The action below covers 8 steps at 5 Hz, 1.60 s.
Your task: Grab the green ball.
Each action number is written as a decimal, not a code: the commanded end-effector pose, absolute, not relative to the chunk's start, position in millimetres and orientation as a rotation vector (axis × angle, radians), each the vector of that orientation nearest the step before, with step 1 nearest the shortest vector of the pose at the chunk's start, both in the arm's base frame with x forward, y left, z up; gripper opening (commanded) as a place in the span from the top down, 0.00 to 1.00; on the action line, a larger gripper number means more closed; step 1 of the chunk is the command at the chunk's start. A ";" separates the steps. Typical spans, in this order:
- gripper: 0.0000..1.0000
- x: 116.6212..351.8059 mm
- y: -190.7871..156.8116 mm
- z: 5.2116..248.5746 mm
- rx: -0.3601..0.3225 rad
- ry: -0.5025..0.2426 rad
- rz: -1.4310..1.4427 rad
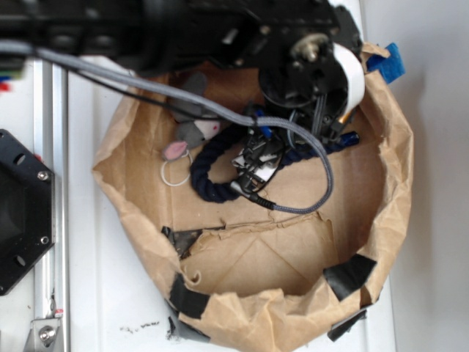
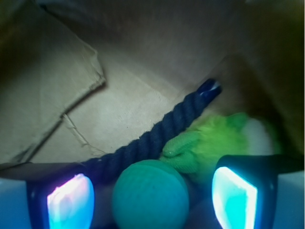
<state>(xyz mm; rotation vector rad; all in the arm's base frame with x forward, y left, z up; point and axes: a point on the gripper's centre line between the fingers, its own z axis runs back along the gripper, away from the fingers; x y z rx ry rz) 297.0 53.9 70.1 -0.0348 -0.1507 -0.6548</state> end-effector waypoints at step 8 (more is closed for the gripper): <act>0.00 269.7 48.8 61.6 0.009 0.015 -0.741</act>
